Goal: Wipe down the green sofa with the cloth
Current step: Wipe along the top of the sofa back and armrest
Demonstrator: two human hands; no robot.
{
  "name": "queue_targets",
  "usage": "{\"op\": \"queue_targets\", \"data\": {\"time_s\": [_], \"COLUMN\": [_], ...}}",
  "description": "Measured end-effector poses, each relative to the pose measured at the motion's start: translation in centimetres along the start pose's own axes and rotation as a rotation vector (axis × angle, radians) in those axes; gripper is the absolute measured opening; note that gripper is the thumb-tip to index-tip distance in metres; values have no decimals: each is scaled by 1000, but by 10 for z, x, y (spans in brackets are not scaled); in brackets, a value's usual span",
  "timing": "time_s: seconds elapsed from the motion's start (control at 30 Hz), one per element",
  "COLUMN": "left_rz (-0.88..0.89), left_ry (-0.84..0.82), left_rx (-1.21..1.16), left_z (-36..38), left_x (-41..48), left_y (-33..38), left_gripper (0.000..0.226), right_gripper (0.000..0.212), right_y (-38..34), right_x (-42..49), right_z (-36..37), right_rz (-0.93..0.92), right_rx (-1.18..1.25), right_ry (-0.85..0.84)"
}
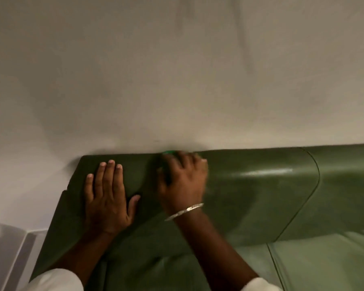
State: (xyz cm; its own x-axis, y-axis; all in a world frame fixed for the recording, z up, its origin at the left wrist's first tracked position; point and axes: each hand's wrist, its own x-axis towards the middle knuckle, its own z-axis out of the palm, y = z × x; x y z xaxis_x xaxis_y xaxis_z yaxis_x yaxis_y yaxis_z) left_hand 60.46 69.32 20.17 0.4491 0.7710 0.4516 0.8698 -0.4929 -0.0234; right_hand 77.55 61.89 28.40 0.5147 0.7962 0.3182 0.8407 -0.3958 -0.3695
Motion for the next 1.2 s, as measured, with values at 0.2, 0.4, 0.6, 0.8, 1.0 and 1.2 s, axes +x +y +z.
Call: {"op": "queue_targets", "data": {"time_s": [0.2, 0.4, 0.6, 0.8, 1.0, 1.2], "left_rz": [147, 106, 126, 109, 118, 104], "left_ry": [-63, -4, 56, 31, -46, -109], "left_rx": [-47, -211, -229, -201, -205, -226], "left_z": [-20, -35, -34, -36, -47, -48], "left_x": [3, 16, 27, 27, 28, 28], "left_y": [-26, -34, -54, -51, -50, -47], "left_gripper": [85, 64, 54, 57, 58, 60], "right_gripper": [45, 36, 41, 43, 44, 52], "right_y": [109, 66, -33, 73, -53, 79], "right_x": [20, 40, -14, 27, -15, -17], "right_z": [-43, -28, 20, -25, 38, 10], "right_rz": [28, 361, -195, 288, -31, -152], "right_rx": [-89, -23, 55, 0, 20, -108], "right_ry": [84, 93, 24, 200, 131, 206]}}
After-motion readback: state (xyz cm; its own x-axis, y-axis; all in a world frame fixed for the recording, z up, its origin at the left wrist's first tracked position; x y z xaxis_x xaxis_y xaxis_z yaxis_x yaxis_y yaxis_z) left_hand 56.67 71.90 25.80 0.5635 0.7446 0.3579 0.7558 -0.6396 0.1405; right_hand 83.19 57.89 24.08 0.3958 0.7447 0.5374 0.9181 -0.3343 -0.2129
